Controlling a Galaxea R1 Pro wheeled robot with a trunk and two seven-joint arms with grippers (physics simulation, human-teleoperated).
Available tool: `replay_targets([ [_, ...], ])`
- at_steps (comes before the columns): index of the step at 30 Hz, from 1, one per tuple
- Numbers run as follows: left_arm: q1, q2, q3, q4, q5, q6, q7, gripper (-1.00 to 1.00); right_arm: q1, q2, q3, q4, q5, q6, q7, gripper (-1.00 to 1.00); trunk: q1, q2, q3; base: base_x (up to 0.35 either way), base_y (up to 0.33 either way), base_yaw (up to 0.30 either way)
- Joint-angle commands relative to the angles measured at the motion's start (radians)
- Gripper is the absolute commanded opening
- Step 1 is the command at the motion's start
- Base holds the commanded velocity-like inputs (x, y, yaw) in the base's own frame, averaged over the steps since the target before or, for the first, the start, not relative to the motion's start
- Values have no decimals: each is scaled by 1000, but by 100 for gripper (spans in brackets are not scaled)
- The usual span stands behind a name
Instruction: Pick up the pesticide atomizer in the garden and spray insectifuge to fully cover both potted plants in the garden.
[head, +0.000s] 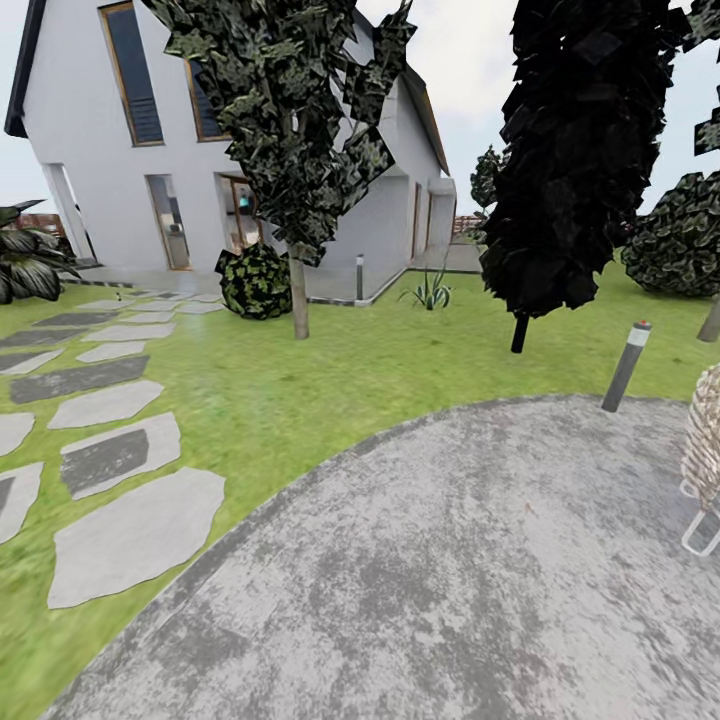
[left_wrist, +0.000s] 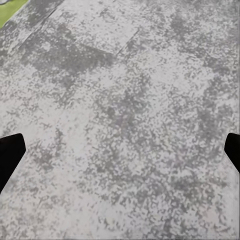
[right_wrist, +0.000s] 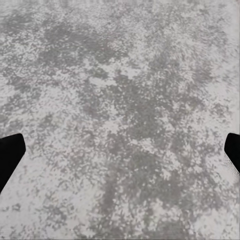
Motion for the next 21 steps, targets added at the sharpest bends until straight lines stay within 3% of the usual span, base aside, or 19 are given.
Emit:
replay_targets([
  [1, -1, 0, -1, 1, 6, -3, 0, 100, -1, 0, 1, 1, 1, -3, 1, 100, 1, 0, -1, 338, -87, 3],
  [21, -1, 0, -1, 2, 6, -3, -1, 100, -1, -3, 4, -1, 3, -2, 3, 100, 1, 0, -1, 338, -93, 0],
])
